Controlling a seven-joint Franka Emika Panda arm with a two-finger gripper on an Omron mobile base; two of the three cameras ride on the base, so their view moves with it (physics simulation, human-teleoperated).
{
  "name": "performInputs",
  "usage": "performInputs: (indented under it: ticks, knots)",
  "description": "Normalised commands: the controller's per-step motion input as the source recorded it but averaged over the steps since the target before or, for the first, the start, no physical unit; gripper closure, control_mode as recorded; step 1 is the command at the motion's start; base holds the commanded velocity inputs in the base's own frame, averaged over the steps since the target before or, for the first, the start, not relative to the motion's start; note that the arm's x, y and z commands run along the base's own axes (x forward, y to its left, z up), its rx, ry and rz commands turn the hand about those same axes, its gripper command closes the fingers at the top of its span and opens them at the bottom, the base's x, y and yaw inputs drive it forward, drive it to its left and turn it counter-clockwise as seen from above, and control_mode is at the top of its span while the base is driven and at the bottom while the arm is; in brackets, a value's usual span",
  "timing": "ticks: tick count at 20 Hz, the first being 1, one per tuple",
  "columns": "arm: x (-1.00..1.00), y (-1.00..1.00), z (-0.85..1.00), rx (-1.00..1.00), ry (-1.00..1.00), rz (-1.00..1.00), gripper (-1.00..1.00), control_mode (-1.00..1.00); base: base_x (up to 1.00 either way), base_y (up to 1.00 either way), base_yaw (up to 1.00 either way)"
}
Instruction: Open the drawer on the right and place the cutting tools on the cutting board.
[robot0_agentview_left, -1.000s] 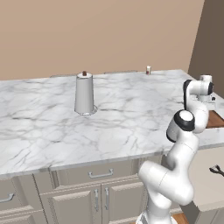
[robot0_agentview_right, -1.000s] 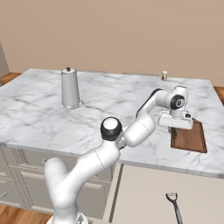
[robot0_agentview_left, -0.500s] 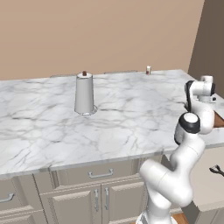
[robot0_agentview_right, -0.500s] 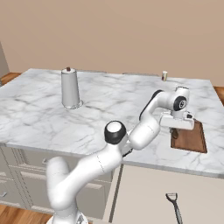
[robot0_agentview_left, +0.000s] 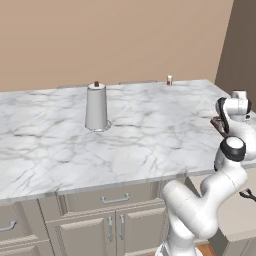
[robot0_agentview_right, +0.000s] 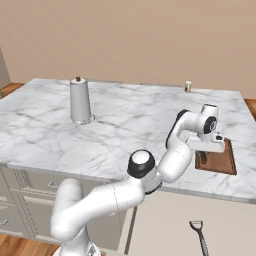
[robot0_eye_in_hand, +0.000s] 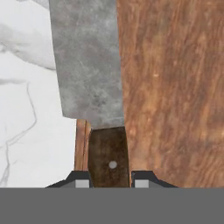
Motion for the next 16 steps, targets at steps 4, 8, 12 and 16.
performInputs:
  ticks: [4,8,12,16]
  knots:
    - [0.00,0.00,0.00,0.00,0.00,0.00,1.00,-1.00,0.00,0.00,0.00]
    - [0.00,0.00,0.00,0.00,0.00,0.00,-1.00,-1.00,0.00,0.00,0.00]
    - [0.02,0.00,0.00,0.00,0.00,0.00,-1.00,-1.00,0.00,0.00,0.00]
    - [0.02,-0.09,0.00,0.00,0.00,0.00,-1.00,-1.00,0.00,0.00,0.00]
